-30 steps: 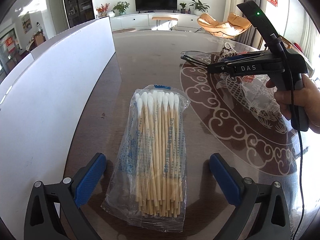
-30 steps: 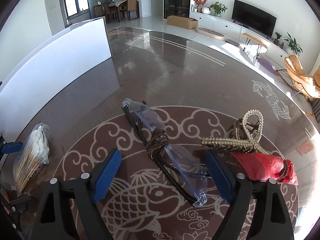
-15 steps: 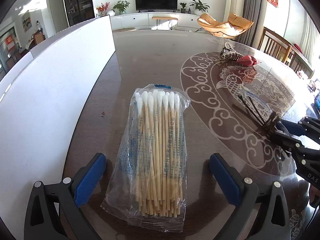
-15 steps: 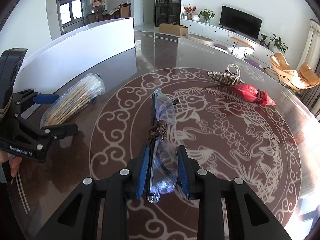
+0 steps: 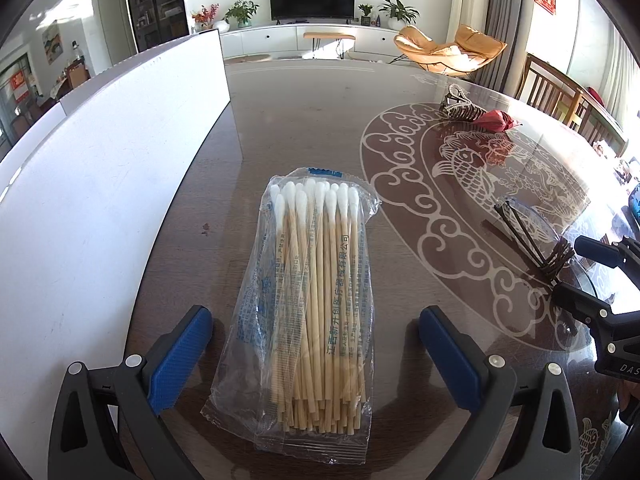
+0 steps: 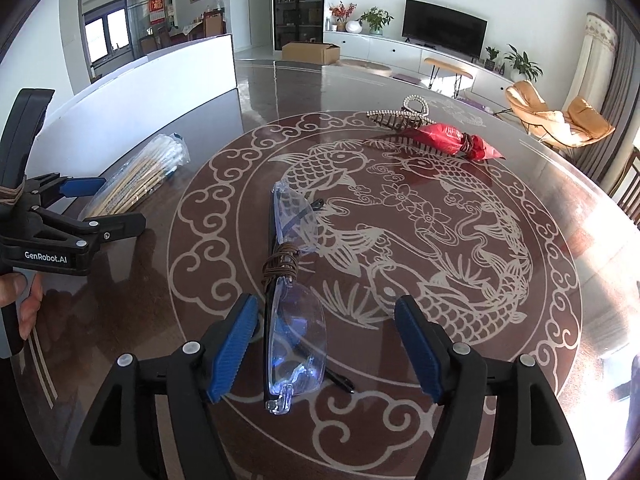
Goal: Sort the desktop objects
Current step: 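Close the right tool on the clear-framed glasses while the left tool holds the swab bag, then carry the swab bag and glasses over the white bin with both tools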
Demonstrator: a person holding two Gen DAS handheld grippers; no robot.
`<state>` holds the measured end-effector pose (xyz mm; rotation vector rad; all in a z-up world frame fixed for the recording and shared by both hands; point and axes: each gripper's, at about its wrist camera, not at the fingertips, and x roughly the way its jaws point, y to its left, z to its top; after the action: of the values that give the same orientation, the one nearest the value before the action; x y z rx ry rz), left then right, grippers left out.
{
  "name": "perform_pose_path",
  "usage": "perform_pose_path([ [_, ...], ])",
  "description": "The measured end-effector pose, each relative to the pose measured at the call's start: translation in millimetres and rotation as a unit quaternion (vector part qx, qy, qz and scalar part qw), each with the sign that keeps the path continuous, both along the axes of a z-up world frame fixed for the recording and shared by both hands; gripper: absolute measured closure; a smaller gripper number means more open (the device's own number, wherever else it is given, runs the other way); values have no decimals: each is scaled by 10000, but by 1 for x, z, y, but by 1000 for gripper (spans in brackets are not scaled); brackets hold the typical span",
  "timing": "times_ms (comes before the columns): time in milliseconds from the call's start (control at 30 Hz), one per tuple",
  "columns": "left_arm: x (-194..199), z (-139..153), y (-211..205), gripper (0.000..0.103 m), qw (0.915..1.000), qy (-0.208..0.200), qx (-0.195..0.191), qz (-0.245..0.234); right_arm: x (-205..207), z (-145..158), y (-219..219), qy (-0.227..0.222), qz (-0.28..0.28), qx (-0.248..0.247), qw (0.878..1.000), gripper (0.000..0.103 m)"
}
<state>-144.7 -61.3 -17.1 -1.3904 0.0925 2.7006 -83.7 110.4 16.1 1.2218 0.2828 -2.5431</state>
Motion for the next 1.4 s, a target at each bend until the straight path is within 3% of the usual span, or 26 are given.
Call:
perform_pose_path([
  [167, -1, 0, 1, 0, 9999, -128, -22, -69, 1, 0, -3, 39, -37, 81, 10000, 28],
  [300, -28, 2, 6, 0, 9981, -603, -86, -107, -2, -1, 2, -45, -68, -41, 10000, 26],
  [367, -33, 2, 8, 1, 9983, -559, -107, -117, -3, -2, 3, -74, -95, -71, 9999, 24],
  [400, -31, 5, 9, 18, 9990, -416, -88, -164, -3, -2, 3, -83, -101, -83, 9999, 24],
  [433, -27, 8, 10, 41, 9994, -288, -69, -195, -4, -2, 3, -88, -112, -84, 9999, 23],
  [500, -20, 12, 11, 66, 9993, -271, -42, -253, -3, -3, 4, -95, -130, -88, 9998, 22],
  [633, 6, 15, 14, 69, 9987, -339, -132, -353, -4, -3, 4, -130, -135, -148, 9997, 21],
  [733, 33, 17, 12, 69, 9984, -423, -96, -357, -4, -3, 4, -173, -62, -200, 9996, 15],
  [833, 52, 16, 11, 69, 9981, -416, -170, -421, -11, -3, -3, -330, 220, -96, 9992, 16],
  [933, 61, 17, 11, 69, 9981, -456, -143, -395, -31, 2, -15, -804, 538, -16, 9953, 21],
  [1000, 65, 18, 9, 69, 9982, -480, -95, -358, -43, 6, -22, -1025, 663, 109, 9925, 41],
  [1033, 67, 19, 9, 69, 9982, -478, -90, -346, -48, 8, -25, -1100, 734, 157, 9911, 58],
  [1133, 70, 24, 8, 70, 9985, -437, -88, -332, -55, 12, -36, -1385, 952, 387, 9850, 82],
  [1233, 76, 36, 4, 71, 9989, -302, -55, -355, -49, 18, -43, -1422, 1078, 522, 9826, 87],
  [1400, 86, 61, 0, 71, 9994, -48, 55, -353, -38, 40, -40, -1350, 1025, 323, 9850, 90],
])
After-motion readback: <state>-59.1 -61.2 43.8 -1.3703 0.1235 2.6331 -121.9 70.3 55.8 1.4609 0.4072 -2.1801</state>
